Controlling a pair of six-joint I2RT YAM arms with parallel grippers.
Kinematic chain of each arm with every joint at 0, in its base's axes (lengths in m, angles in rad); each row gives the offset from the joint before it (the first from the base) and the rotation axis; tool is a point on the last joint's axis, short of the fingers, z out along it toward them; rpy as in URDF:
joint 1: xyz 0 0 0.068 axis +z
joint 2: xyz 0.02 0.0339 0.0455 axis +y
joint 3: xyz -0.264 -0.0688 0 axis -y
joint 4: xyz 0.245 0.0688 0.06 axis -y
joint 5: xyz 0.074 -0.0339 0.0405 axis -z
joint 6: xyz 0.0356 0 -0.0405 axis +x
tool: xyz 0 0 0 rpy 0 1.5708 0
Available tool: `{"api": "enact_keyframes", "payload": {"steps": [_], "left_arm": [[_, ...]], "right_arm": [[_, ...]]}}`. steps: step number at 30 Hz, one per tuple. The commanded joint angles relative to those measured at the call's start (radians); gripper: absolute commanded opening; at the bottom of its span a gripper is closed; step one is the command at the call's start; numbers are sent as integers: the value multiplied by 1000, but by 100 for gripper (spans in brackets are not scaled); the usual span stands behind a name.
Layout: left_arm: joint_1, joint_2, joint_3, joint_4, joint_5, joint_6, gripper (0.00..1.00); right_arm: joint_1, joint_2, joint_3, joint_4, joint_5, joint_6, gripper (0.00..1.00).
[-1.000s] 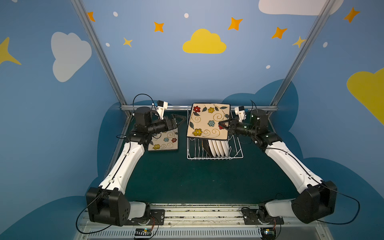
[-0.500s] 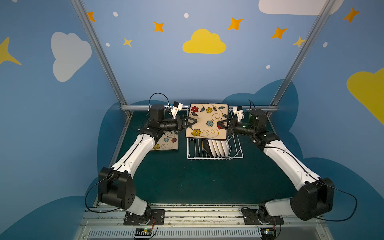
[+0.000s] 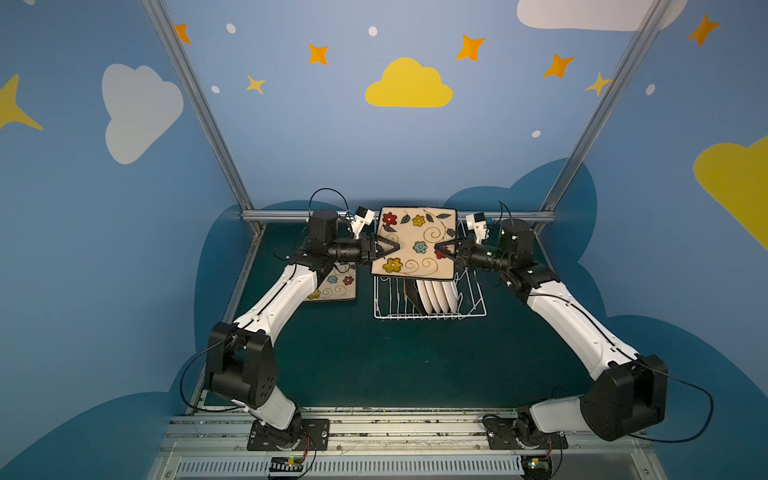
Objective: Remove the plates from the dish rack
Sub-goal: 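Close the left gripper on the flower plate's edge opposite the right gripper, then hold the flower plate upright above the rack with both grippers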
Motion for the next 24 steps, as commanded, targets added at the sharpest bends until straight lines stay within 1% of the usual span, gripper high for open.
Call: {"api": "enact_keyframes", "payload": {"steps": [1,3,6,11,13,16,19,21,24], "left_arm": [[-19,12,27,48,97,14,57],[-19,15,31,43,115,22,55],[-19,20,45,16,126,41,48],[-20,21,48,-4,116,56,44],[-18,21,46,-4,110,57,39],[-19,21,45,-7,106,60,35],[-19,18,42,-9,100,60,25],[-19,15,42,-9,95,62,24],[-19,12,40,-10,85,62,16]], "right_arm": [[1,-22,15,215,-56,8,0],[1,-15,15,219,-67,7,0],[1,0,17,219,-89,11,0],[3,8,17,215,-99,10,0],[3,8,15,212,-100,6,0],[3,9,14,207,-103,3,0],[3,10,13,199,-106,-1,0],[3,9,11,195,-106,-3,0],[3,12,10,192,-106,-4,0]]}}
